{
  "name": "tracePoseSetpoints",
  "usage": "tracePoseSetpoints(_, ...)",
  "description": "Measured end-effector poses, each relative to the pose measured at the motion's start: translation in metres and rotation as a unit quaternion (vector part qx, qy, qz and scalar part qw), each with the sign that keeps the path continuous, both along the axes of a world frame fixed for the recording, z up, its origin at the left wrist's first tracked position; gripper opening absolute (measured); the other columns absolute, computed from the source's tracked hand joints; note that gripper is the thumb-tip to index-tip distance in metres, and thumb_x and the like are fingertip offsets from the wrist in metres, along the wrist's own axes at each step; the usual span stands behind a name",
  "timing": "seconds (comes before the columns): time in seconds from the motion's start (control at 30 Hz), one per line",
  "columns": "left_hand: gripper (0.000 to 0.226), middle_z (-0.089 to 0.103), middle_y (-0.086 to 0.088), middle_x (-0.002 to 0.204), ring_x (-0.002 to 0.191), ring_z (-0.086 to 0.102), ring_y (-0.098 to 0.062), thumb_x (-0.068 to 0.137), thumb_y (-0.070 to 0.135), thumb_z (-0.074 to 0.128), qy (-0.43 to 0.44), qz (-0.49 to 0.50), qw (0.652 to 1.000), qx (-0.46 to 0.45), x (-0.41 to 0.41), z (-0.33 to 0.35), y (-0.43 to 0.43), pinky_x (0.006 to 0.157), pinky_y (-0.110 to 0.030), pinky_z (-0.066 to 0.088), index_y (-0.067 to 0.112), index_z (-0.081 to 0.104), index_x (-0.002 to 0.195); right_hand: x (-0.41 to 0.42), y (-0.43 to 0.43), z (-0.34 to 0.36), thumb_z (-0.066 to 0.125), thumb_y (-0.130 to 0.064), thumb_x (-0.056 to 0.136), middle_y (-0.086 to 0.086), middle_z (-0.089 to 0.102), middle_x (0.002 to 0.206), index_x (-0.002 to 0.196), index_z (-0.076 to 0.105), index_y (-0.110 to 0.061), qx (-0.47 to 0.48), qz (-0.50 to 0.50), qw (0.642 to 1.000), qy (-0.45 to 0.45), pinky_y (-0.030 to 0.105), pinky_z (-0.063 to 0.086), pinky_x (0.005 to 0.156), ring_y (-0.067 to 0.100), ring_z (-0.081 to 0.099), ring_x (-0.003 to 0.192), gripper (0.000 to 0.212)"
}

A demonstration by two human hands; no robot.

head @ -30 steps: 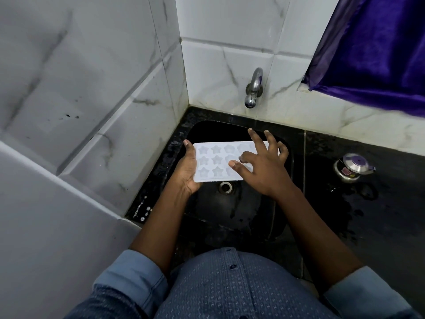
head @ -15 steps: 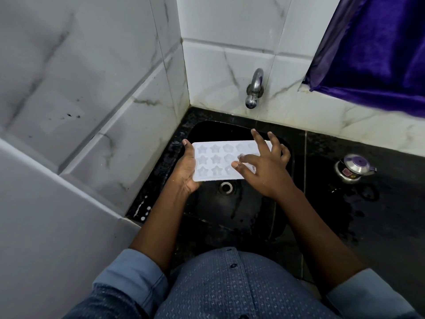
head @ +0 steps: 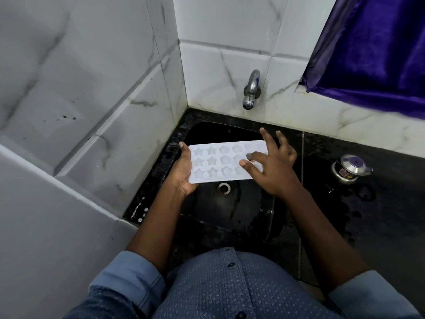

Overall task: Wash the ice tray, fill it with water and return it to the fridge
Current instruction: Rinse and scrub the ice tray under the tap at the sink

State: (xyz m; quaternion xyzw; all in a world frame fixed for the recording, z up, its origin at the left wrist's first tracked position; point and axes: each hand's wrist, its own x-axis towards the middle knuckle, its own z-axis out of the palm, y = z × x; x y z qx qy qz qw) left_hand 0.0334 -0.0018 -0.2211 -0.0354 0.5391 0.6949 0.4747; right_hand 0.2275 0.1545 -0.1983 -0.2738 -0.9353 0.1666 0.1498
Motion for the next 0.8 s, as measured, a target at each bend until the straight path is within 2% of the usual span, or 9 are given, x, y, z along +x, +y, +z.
tracePoseSetpoints(0.13, 0.096, 0.074, -0.016, 0.129, 0.115, 0.073, -0.034, 0.094, 0.085, 0.016, 0.007, -0.006, 1.0, -0.002, -0.003, 0.0, 0.001, 0.094, -0.05, 0.058, 0.015, 0.066, 0.136, 0.0, 0.0, -0.003, 0.046, -0.071, 0.096, -0.006, 0.016, 0.174, 0.109, 0.079, -0.035, 0.004, 0.004, 1.0, 0.025, 0.058, 0.005, 0.12, 0.029, -0.002, 0.16, 0.05)
tracePoseSetpoints(0.23, 0.094, 0.074, -0.016, 0.128, 0.114, 0.074, -0.034, 0.094, 0.084, 0.016, 0.004, -0.004, 1.0, -0.003, -0.005, 0.001, 0.003, 0.093, -0.05, 0.059, 0.015, 0.067, 0.134, 0.0, 0.0, -0.009, 0.047, -0.069, 0.098, -0.006, 0.02, 0.173, 0.109, 0.08, -0.032, -0.002, 0.007, 0.999, 0.048, 0.063, 0.012, 0.12, 0.028, 0.0, 0.16, 0.05)
tracePoseSetpoints(0.4, 0.091, 0.074, -0.016, 0.128, 0.113, 0.074, -0.034, 0.095, 0.082, 0.016, 0.004, -0.009, 1.0, -0.002, 0.001, 0.0, 0.003, 0.093, -0.051, 0.059, 0.015, 0.068, 0.129, 0.003, 0.003, -0.018, 0.047, -0.069, 0.099, -0.002, 0.025, 0.171, 0.098, 0.081, -0.026, -0.014, 0.015, 0.994, 0.109, 0.071, 0.022, 0.118, 0.03, 0.004, 0.159, 0.054)
tracePoseSetpoints(0.53, 0.091, 0.074, -0.017, 0.13, 0.114, 0.074, -0.034, 0.095, 0.082, 0.017, 0.002, -0.012, 1.0, 0.007, -0.001, 0.002, 0.005, 0.092, -0.05, 0.059, 0.015, 0.068, 0.131, 0.004, 0.005, -0.02, 0.047, -0.067, 0.1, -0.004, 0.018, 0.173, 0.108, 0.081, -0.027, -0.019, 0.019, 0.995, 0.097, 0.074, 0.019, 0.118, 0.031, 0.0, 0.159, 0.053)
tracePoseSetpoints(0.6, 0.09, 0.075, -0.016, 0.127, 0.11, 0.075, -0.033, 0.096, 0.082, 0.017, 0.003, -0.012, 1.0, 0.006, -0.001, 0.002, 0.007, 0.089, -0.049, 0.061, 0.016, 0.068, 0.129, 0.003, 0.005, -0.02, 0.047, -0.068, 0.099, -0.003, 0.021, 0.173, 0.106, 0.082, -0.026, -0.025, 0.015, 0.995, 0.099, 0.074, 0.019, 0.118, 0.03, 0.001, 0.159, 0.055)
tracePoseSetpoints(0.7, 0.095, 0.073, -0.016, 0.13, 0.116, 0.073, -0.035, 0.095, 0.083, 0.017, 0.004, -0.019, 1.0, 0.006, 0.002, -0.001, 0.007, 0.092, -0.05, 0.06, 0.014, 0.064, 0.139, 0.002, 0.006, -0.018, 0.048, -0.069, 0.099, -0.003, 0.023, 0.172, 0.096, 0.082, -0.028, -0.034, 0.005, 0.993, 0.113, 0.073, 0.02, 0.117, 0.029, 0.002, 0.159, 0.053)
tracePoseSetpoints(0.8, 0.097, 0.074, -0.016, 0.129, 0.115, 0.074, -0.034, 0.095, 0.083, 0.015, 0.0, -0.019, 1.0, 0.007, 0.003, 0.0, 0.005, 0.088, -0.048, 0.062, 0.013, 0.062, 0.142, 0.001, 0.006, -0.018, 0.043, -0.073, 0.098, -0.004, 0.018, 0.173, 0.099, 0.082, -0.028, -0.027, 0.008, 0.994, 0.109, 0.074, 0.02, 0.117, 0.03, 0.001, 0.159, 0.06)
